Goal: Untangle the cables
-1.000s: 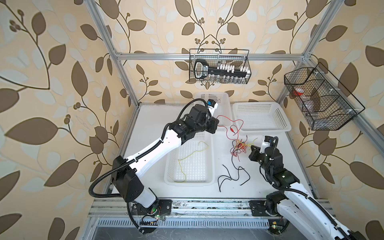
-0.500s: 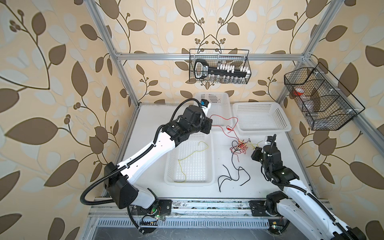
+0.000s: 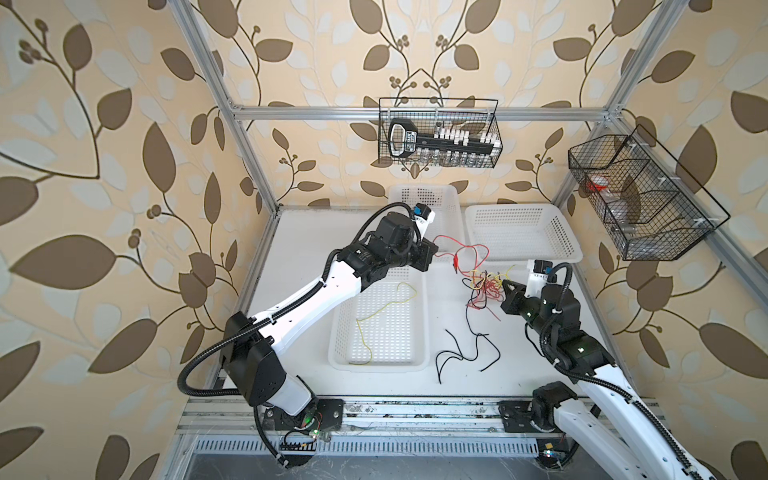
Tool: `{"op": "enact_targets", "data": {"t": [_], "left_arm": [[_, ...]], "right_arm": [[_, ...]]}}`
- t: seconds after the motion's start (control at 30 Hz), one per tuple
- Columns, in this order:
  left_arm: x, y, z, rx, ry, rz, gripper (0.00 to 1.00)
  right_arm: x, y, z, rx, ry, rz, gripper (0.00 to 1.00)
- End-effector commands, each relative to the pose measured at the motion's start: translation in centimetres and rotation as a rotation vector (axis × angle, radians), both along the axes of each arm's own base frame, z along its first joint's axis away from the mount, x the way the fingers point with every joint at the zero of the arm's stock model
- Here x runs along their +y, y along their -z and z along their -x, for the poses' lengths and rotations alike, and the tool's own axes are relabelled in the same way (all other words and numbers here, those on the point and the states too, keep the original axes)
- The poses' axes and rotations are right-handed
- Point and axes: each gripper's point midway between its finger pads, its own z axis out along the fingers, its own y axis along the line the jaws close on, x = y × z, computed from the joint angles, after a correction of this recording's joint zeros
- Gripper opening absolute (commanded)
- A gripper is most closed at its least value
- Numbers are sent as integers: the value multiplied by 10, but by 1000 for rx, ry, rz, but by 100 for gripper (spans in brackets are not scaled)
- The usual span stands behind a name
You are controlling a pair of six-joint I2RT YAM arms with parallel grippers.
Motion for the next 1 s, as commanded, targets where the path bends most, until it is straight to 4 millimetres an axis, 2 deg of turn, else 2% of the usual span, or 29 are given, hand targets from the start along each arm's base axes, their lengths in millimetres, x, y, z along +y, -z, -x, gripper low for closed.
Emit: {"op": "enact_targets", "data": {"t": [0.0, 0.03, 0.1, 0.2, 0.33, 0.37, 0.53, 0.67, 0.8, 0.97], "left_arm": [[-26, -19, 13, -17, 91, 58, 0], [-30, -15, 15, -10, 100, 53, 4], [-35, -10, 18, 3, 113, 48, 19], [-38, -4, 19, 24, 119, 53, 49], [-38, -3, 21, 28, 118, 63, 93], [-37, -3, 22, 26, 117, 64, 99], [-31, -10, 30, 10, 130, 69, 99], [-29, -18, 40, -11, 174, 85, 99], [-39, -27, 47, -30, 238, 140, 99], [-59, -26, 45, -30, 271, 154, 99]], "right_arm": [[15, -31, 5, -64, -91, -24, 0], [16, -33, 5, -66, -91, -25, 0], [12, -38, 6, -68, -73, -26, 0], [7, -42, 7, -71, -45, -22, 0], [4, -42, 5, -79, -25, -17, 0], [3, -40, 5, -75, -20, -14, 0], [-4, -30, 1, -51, 30, -3, 0], [-1, -28, -1, -49, 19, -10, 0], [4, -30, 0, -61, -15, -21, 0], [10, -31, 2, -67, -50, -23, 0]]}}
